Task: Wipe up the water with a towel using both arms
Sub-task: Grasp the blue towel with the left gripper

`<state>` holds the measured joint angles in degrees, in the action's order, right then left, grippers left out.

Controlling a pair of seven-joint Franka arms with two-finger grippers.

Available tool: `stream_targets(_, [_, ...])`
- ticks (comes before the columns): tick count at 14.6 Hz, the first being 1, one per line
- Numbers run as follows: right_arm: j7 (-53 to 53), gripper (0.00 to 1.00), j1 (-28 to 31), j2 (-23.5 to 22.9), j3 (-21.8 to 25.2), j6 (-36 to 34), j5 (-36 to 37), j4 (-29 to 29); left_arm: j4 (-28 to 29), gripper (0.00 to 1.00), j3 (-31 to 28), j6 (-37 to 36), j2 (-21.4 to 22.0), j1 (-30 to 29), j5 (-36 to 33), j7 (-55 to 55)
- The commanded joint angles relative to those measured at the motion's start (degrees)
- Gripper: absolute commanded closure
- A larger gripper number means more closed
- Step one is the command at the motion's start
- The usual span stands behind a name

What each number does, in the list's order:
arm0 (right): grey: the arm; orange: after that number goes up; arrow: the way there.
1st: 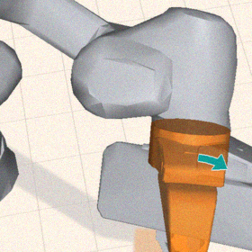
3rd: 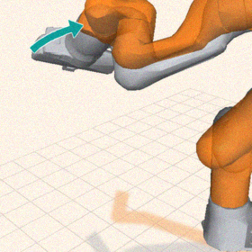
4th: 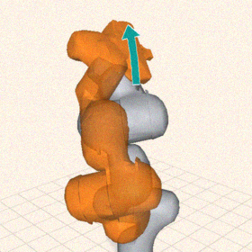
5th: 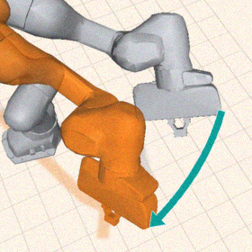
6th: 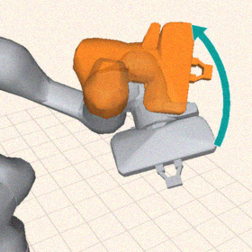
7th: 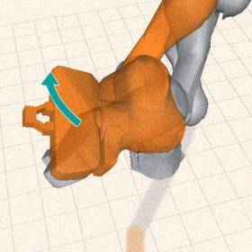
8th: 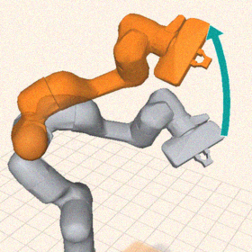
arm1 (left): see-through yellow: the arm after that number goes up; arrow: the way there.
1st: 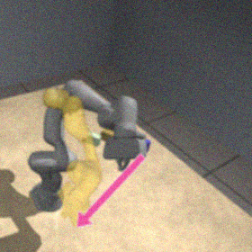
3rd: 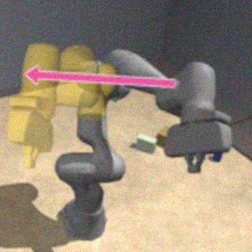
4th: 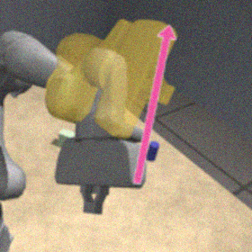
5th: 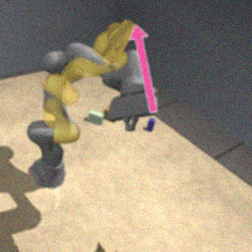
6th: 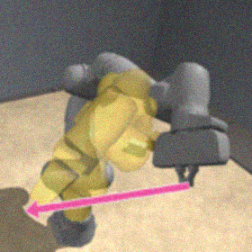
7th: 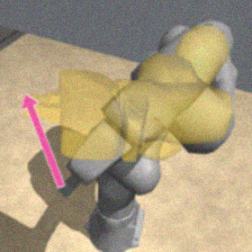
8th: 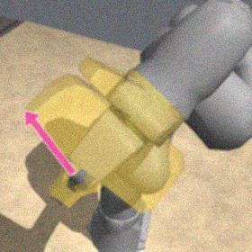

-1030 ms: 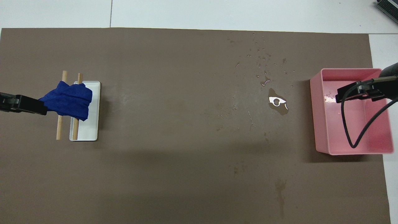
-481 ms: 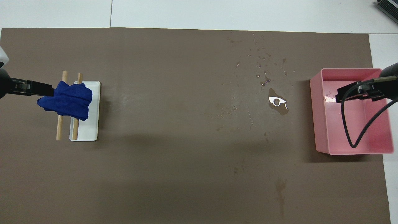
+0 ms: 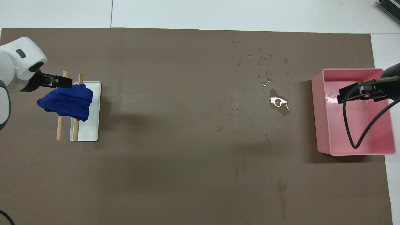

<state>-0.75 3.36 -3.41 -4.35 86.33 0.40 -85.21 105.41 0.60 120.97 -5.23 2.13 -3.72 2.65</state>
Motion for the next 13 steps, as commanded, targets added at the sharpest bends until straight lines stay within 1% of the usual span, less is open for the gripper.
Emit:
stream_targets(1, [0.14, 0.00, 0.42, 0.59, -0.40, 0.25, 0.31, -0.57, 5.77, 0.00, -0.34, 6.55, 1.19, 1.47, -2.95, -6.68])
stream_targets(2, [0.14, 0.00, 0.42, 0.59, -0.40, 0.25, 0.31, -0.57, 5.86, 0.00, -0.34, 6.12, 1.01, 2.26, -4.61, -6.95])
stream_targets(4, [0.14, 0.00, 0.42, 0.59, -0.40, 0.25, 0.31, -0.57, 5.86, 0.00, -0.34, 5.86, 1.09, 1.66, -8.92, -7.04])
stream_targets(6, [0.14, 0.00, 0.42, 0.59, -0.40, 0.25, 0.31, -0.57, 6.91, 0.00, -0.43, 7.78, 1.01, 0.95, -9.81, -7.31])
stream_targets(9, [0.14, 0.00, 0.42, 0.59, -0.40, 0.25, 0.31, -0.57, 11.03, 0.00, -0.51, 13.13, 1.18, 0.42, -10.78, -11.69])
stream_targets(11, [0.14, 0.00, 0.42, 0.59, -0.40, 0.25, 0.31, -0.57, 11.75, 0.00, -0.51, 13.94, 1.18, 0.07, -14.37, -11.79])
stream_targets(12, [0.14, 0.00, 0.42, 0.59, -0.40, 0.25, 0.31, -0.57, 12.10, 0.00, -0.51, 13.68, 1.27, 0.16, -14.56, -12.66])
stream_targets(13, [0.14, 0.00, 0.42, 0.59, -0.40, 0.25, 0.31, -0.57, 12.88, 0.06, -0.51, 13.76, 1.53, 0.24, -14.73, -14.32])
